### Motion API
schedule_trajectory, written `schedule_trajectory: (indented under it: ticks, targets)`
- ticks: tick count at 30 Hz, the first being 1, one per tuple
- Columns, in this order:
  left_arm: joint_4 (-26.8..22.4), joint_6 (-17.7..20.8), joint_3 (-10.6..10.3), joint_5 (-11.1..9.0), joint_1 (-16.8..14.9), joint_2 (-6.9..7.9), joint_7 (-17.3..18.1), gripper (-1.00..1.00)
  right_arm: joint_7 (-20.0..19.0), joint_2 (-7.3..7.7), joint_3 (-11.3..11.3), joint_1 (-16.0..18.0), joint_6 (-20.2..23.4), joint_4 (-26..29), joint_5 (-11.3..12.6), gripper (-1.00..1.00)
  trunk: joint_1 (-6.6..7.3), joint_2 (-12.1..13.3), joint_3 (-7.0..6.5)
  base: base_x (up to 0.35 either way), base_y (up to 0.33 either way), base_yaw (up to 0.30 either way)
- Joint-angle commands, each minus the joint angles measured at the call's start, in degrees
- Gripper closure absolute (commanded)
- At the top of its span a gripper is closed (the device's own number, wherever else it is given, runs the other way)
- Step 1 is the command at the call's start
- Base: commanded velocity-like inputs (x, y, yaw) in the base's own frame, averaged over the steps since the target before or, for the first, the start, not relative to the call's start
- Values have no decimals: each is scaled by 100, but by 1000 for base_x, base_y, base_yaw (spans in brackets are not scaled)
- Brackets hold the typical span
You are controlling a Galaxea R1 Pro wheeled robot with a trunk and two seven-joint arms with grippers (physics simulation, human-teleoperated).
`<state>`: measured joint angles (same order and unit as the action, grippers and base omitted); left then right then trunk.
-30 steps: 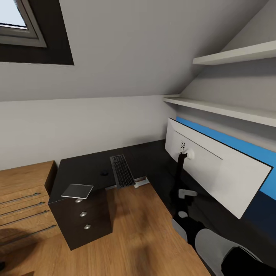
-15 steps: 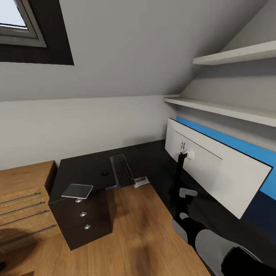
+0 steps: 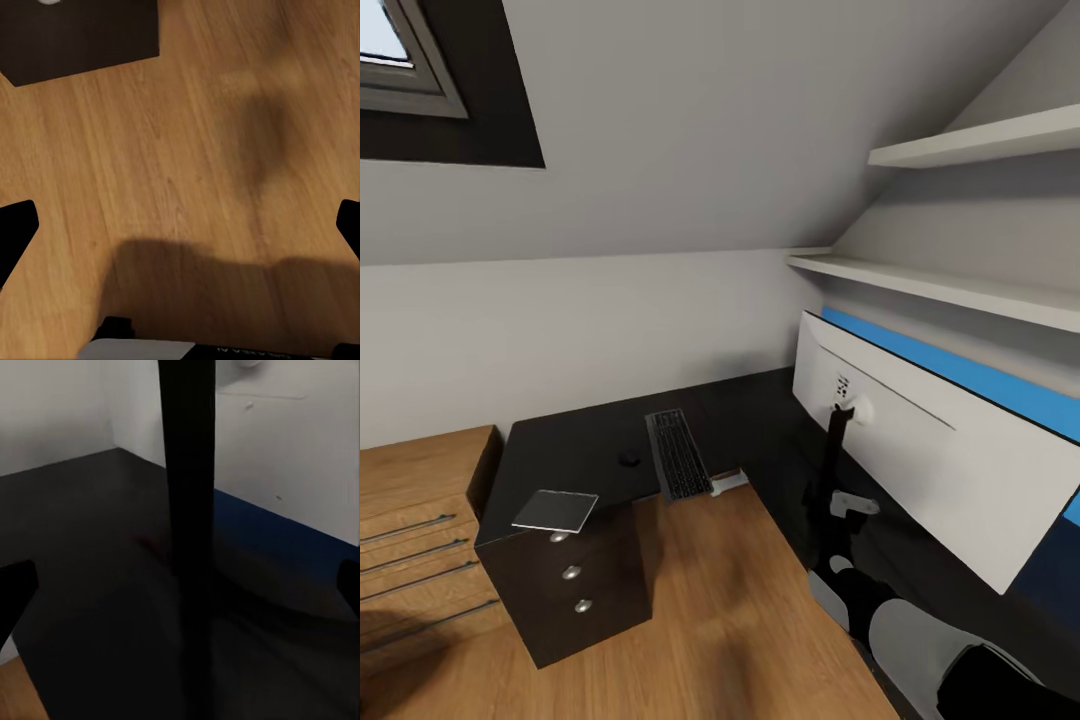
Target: In the bedroom, organize the workspace by keeping the computer under the desk, ensuring the monitor is on the desk, placing the keyboard on the desk next to the monitor, placing the mouse on the desk next to the keyboard, moving the folder from the swivel chair onto the desk next to the mouse, stacking the notebook on top of the folder with the pen on top of the notebook, and positioning the swivel chair next to the desk.
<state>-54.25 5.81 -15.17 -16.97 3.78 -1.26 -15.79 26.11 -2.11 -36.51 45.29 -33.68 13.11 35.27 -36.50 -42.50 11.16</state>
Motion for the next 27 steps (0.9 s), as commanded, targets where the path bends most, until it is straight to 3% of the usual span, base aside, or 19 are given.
schedule_trajectory:
  ticks: [1,27]
  targets:
    - [-16,27,-13,-44,2,3,-39,-100,35,0,-49,6,-15,-2,32,-100,-4,-6,8,160,0,0]
    - [-7,31,5,-44,0,3,-39,-100,38,42,-19,6,84,-15,38,-100,-4,-6,8,84,0,0]
